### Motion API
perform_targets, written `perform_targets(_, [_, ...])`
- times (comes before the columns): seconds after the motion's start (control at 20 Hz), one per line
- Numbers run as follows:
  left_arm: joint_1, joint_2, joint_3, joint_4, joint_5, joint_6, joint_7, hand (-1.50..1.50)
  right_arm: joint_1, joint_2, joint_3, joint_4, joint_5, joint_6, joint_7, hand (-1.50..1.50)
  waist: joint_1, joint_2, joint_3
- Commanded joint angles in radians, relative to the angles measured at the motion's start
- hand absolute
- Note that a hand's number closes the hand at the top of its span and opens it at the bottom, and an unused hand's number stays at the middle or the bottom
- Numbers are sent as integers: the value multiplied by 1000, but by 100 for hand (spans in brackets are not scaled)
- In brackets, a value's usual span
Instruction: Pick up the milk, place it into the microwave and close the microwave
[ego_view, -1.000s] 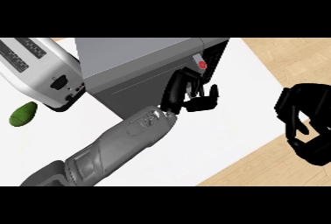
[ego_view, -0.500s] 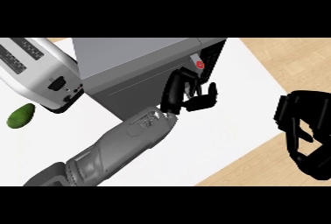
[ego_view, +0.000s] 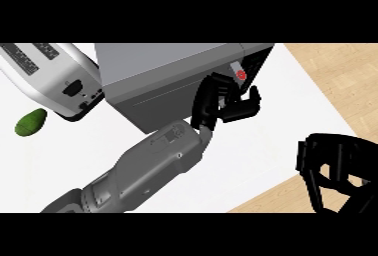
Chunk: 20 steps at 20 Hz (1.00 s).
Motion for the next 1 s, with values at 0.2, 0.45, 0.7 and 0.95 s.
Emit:
perform_targets(0.2, [60, 1, 133, 87, 151, -120, -33, 150, 85, 33, 46, -79, -8, -25, 1, 150, 62, 1, -6])
perform_targets(0.45, [88, 23, 106, 122, 195, -231, -49, 150, 138, 57, 71, -148, 15, -72, 8, 150, 82, -5, -7])
perform_targets(0.7, [101, 53, 97, 149, 229, -321, -76, 150, 195, 85, 98, -207, 32, -116, 9, 150, 104, -9, -6])
perform_targets(0.95, [110, 50, 81, 177, 256, -392, -95, 150, 230, 97, 127, -279, 72, -153, 25, 150, 113, -12, -7])
